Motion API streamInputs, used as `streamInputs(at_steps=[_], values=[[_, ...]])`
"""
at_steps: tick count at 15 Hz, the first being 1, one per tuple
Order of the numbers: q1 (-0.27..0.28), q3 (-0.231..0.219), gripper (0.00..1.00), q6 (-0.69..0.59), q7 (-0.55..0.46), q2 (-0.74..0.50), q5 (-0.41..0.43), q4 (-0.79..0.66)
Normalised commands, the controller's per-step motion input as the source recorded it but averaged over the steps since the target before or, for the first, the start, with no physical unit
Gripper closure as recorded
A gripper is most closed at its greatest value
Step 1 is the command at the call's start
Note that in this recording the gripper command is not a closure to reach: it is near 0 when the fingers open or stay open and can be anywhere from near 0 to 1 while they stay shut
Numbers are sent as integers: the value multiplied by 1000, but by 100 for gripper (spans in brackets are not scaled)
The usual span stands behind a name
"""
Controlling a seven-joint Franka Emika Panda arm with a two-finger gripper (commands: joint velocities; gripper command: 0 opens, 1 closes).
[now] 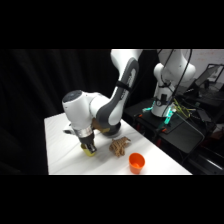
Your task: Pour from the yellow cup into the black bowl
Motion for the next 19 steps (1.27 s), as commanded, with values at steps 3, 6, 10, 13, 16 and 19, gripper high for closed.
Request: streamInputs(at_steps=[3, 6, 10, 13, 16, 19], values=[[-28, -3, 0, -48, 4, -104, 52, 14], [12, -10, 0, -70, 71, -193, 53, -43], [22, 11, 0, -112, 58, -433, 78, -167], [-8, 61, 0, -233, 7, -613, 145, -215], [21, 3, 0, -514, 156, -577, 131, -84], [58, -59, 0, -483, 247, -361, -13, 44]])
